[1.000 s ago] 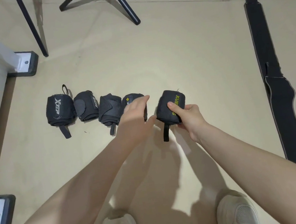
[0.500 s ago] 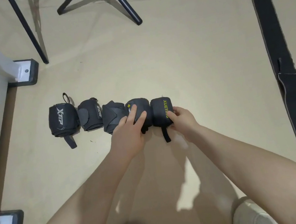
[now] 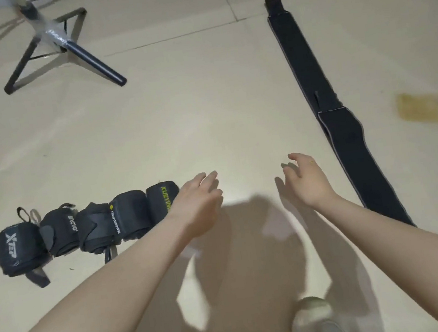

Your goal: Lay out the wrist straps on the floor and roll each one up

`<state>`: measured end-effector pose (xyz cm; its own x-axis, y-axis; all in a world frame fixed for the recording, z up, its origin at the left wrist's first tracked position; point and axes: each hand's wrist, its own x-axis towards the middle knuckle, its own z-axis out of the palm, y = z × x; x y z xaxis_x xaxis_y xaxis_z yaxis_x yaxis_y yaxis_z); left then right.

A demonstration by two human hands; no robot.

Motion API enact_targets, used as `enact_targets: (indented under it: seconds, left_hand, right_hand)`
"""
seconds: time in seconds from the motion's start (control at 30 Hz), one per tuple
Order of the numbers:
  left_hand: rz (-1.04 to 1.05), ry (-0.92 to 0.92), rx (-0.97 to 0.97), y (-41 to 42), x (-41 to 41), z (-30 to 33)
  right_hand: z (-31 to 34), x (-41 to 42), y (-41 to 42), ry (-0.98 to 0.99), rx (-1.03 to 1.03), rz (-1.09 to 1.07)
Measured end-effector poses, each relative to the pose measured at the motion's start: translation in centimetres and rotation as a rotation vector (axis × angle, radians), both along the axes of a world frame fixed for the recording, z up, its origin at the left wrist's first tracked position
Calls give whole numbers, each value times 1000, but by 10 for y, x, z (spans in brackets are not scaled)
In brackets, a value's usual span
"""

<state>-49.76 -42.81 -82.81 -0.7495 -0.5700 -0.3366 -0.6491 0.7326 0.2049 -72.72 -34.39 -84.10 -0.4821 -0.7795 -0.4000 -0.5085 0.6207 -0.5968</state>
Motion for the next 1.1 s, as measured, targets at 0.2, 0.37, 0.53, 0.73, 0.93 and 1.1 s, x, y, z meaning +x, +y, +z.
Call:
enact_targets:
  seconds: [0.2,0.37,0.53,0.73,0.93,1.1]
  left_hand:
    - [-53,-43,150,13,-121,-13]
    - [-100,-95,206,21,-174,-15]
    - [-49,-144,237,13,-181,-21]
    - [53,-102,244,4,-147,-26]
    - [179,-129,350,-3,-107,-33]
    - [338,89,378,-7,-130,-49]
  right_hand:
    - [-13,-101,23,178,28,-81]
    - [-37,-152,20,124,325,-123]
    - [-45,-137,5,232,428,10]
    - [-42,-54,-34,121,274,203]
    - [-49,-6,-49,126,116,68]
    - [-57,-68,-48,283,-131,-198]
